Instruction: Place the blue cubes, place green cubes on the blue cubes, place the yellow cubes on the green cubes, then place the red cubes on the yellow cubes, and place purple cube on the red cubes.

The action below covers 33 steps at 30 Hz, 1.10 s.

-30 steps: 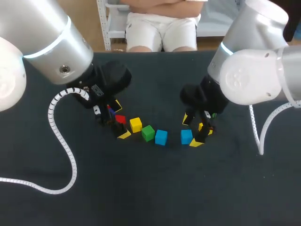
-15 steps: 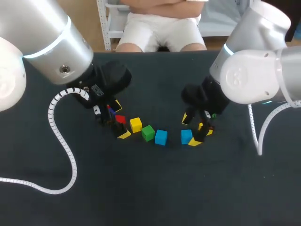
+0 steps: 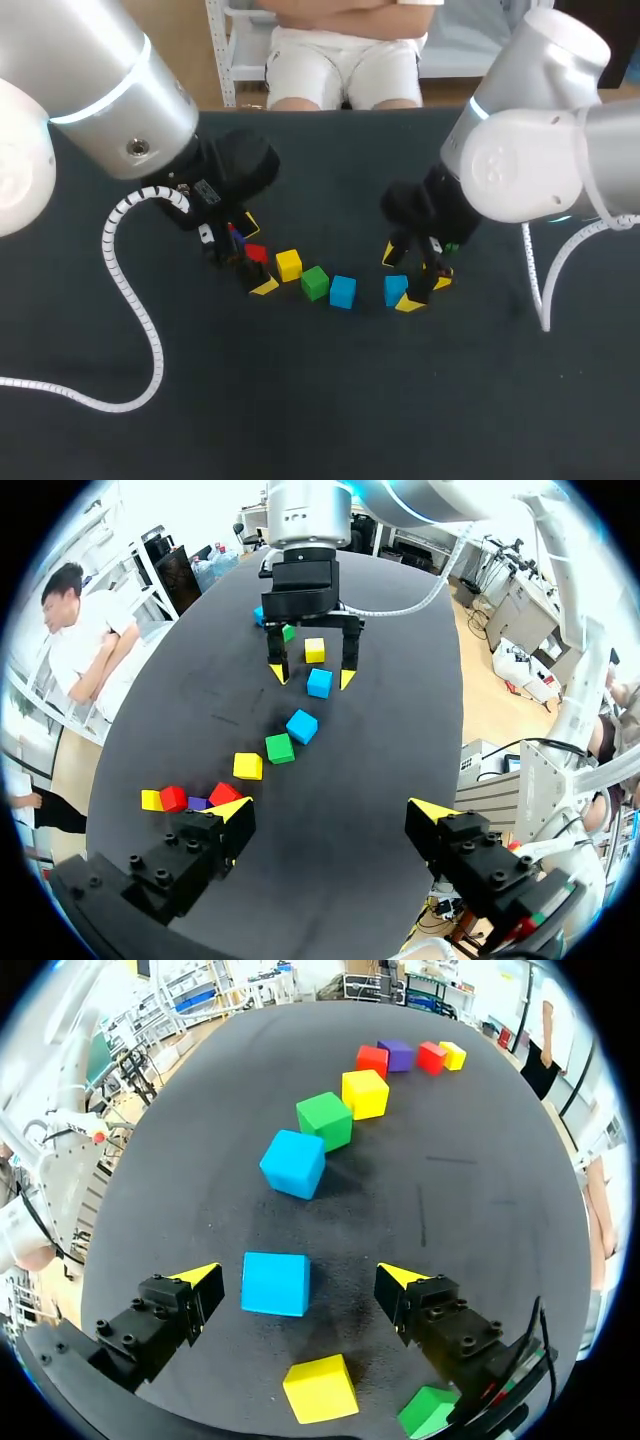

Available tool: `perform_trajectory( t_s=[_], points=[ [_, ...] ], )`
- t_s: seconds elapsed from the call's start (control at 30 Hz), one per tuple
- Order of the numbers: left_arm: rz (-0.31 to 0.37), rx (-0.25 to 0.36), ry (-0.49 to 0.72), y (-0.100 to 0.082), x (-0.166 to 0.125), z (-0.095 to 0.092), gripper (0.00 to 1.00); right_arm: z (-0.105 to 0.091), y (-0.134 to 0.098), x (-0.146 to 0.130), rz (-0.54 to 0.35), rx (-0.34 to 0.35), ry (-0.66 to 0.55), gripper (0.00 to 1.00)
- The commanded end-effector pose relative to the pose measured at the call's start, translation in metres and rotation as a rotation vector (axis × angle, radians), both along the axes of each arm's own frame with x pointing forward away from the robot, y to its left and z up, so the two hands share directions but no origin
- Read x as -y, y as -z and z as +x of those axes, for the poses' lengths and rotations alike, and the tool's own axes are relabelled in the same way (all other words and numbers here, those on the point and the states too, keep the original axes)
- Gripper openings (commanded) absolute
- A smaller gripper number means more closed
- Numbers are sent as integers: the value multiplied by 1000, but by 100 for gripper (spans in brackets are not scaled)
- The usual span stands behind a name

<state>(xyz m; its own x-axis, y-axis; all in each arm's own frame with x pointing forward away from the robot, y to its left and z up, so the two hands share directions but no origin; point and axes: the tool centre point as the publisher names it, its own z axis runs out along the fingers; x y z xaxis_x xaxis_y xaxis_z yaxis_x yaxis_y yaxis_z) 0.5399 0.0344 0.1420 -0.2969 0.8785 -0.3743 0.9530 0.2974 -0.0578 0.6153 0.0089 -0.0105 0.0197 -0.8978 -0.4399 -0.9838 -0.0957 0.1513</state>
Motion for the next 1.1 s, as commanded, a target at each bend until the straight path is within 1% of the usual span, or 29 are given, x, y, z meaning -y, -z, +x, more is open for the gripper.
perform_trajectory(
  t_s=[0.03, 0.77, 0.8, 0.83, 0.87, 0.9, 0.97, 1.03, 1.1],
  points=[
    [2, -2, 2, 0, 0, 1, 100, 2, 1, 1, 0, -3, 3, 100],
    [2, -2, 2, 0, 0, 1, 100, 3, 3, -1, 3, -7, 3, 100],
    [2, -2, 2, 0, 0, 1, 100, 3, 3, -1, 2, -8, 4, 93],
    [2, -2, 2, 0, 0, 1, 100, 3, 4, -1, 2, -8, 5, 82],
    [2, -2, 2, 0, 0, 1, 100, 3, 4, 0, 1, -8, 6, 62],
    [2, -2, 2, 0, 0, 1, 100, 3, 4, 0, 0, -8, 7, 48],
    [2, -2, 2, 0, 0, 1, 100, 2, 4, 0, -1, -8, 9, 46],
    [2, -2, 2, 0, 0, 1, 100, 2, 4, 1, -1, -7, 9, 39],
    [2, -2, 2, 0, 0, 1, 100, 2, 4, 1, -3, -6, 8, 35]
  ],
)
